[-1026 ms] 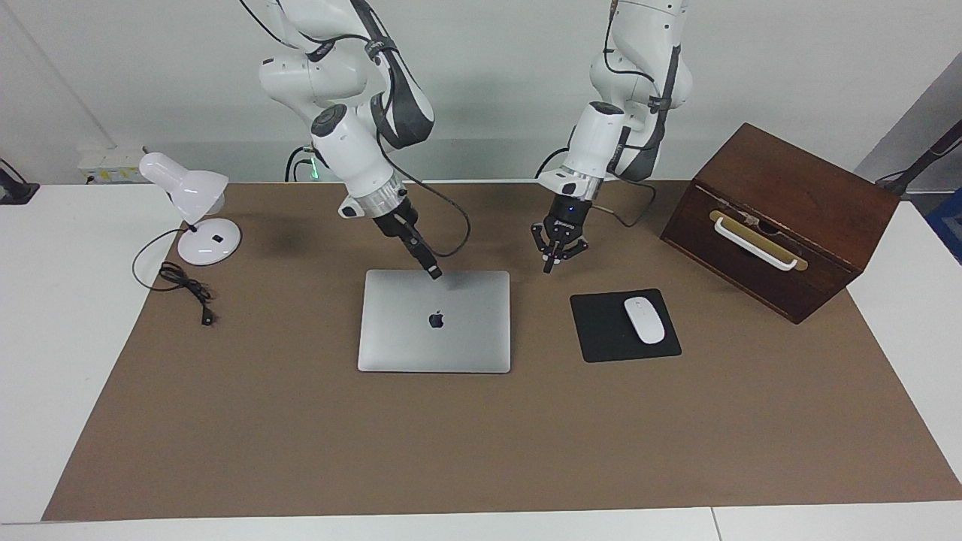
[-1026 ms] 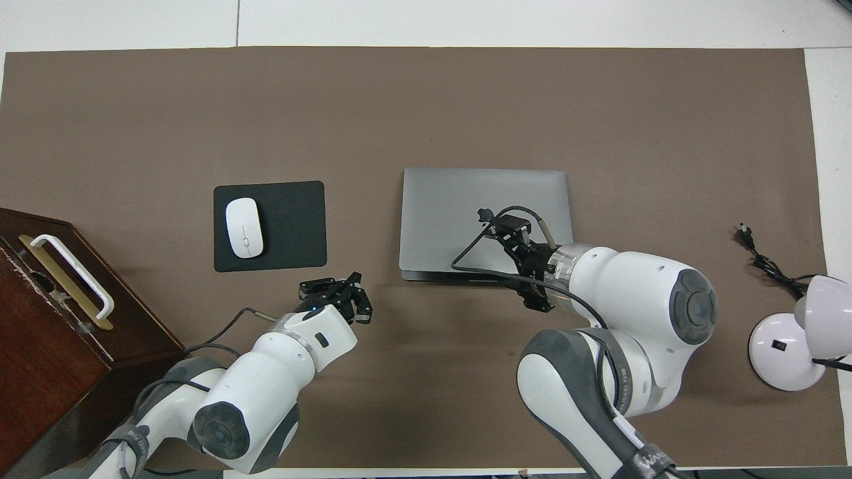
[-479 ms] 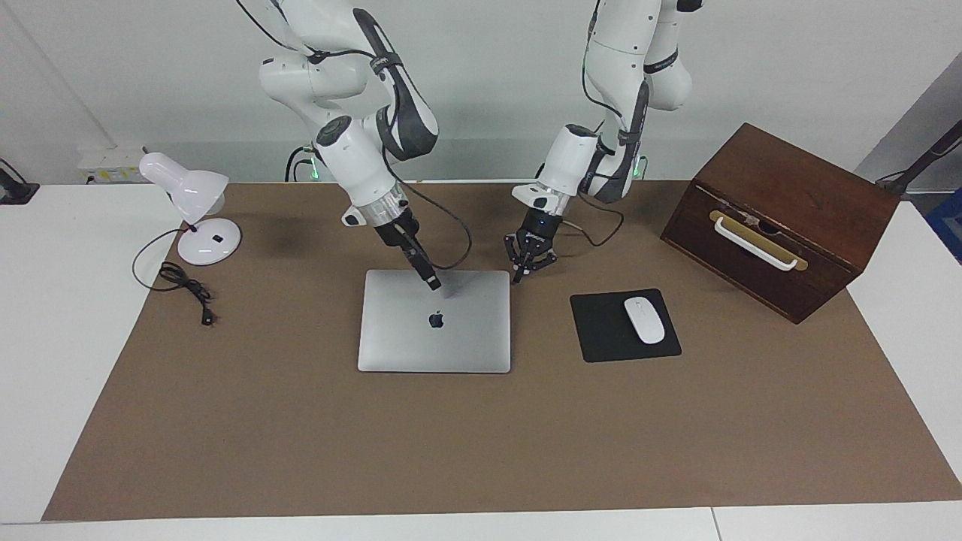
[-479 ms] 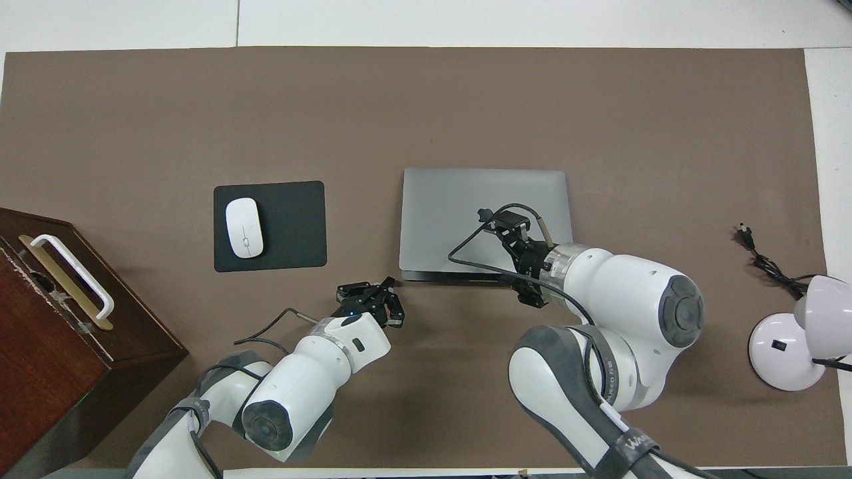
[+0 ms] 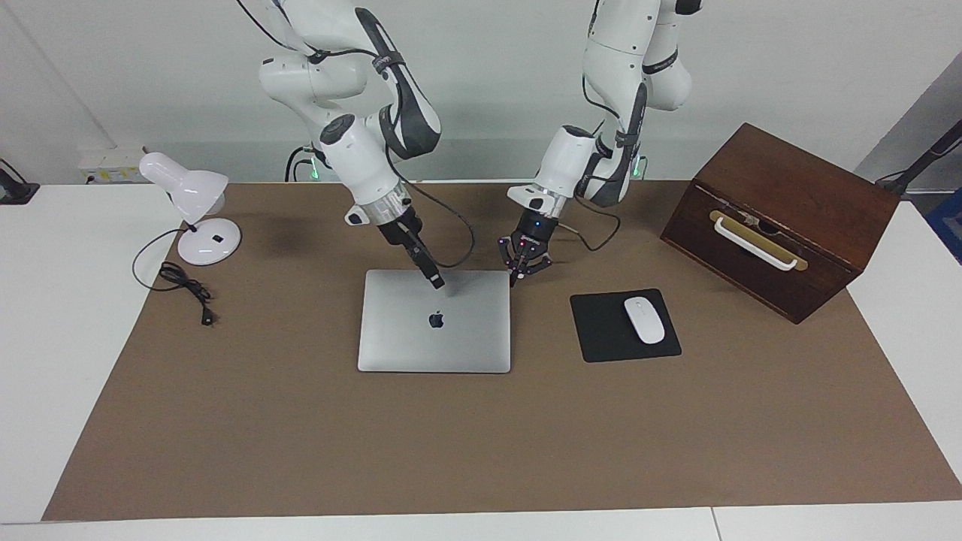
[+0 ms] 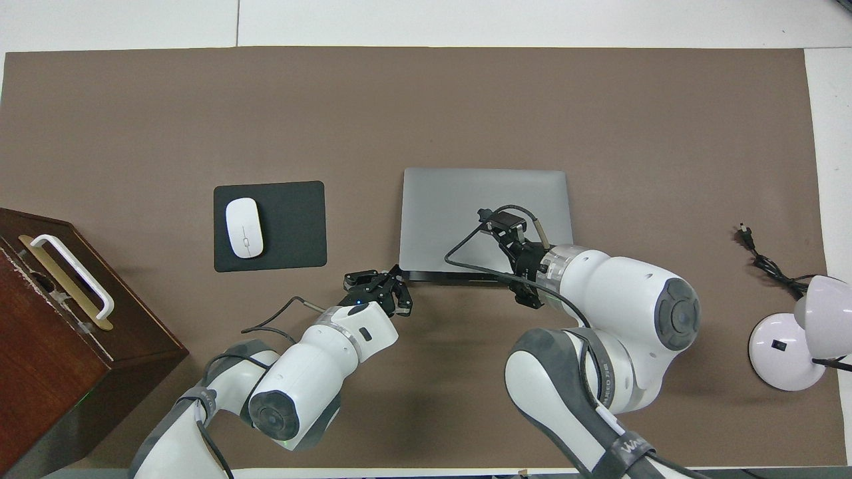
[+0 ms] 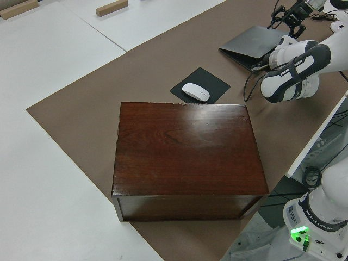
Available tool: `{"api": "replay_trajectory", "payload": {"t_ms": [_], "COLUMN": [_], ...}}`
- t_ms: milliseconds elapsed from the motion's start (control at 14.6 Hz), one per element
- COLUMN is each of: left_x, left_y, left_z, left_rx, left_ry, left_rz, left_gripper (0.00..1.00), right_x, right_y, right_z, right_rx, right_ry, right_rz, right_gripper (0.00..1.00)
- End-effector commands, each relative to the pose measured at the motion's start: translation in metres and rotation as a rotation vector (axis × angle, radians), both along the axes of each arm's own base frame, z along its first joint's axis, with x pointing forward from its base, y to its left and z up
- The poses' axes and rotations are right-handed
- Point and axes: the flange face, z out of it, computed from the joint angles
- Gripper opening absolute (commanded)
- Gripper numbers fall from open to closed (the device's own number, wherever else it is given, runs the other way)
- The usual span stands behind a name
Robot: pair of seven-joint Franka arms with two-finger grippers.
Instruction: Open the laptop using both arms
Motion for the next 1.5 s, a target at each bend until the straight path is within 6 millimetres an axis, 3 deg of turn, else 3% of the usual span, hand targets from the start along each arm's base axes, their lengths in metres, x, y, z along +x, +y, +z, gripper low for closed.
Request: {"api": "replay_trajectory", "payload": {"t_ms": [0, 547, 1436], "left_x": [0.013, 0.019, 0.019], "left_y": [-0.015, -0.017, -0.017], "left_z": [-0.005, -0.021, -0.023], "left_rx": [-0.014, 0.016, 0.028], "left_ry": [-0.011, -0.007, -0.011], "left_rz": [0.003, -0.017, -0.03], "left_gripper": [0.0, 0.0, 0.0], "right_x": [-0.002, -0.002, -0.011], "right_y": [0.0, 0.001, 0.012], "right_z": [-0.002, -0.004, -0.015], "right_rx": [0.01, 0.009, 0.018], "right_ry": [-0.015, -0.018, 0.029], "right_rz": [-0.015, -0.016, -0.002], "right_gripper": [1.0, 1.0, 1.0]}}
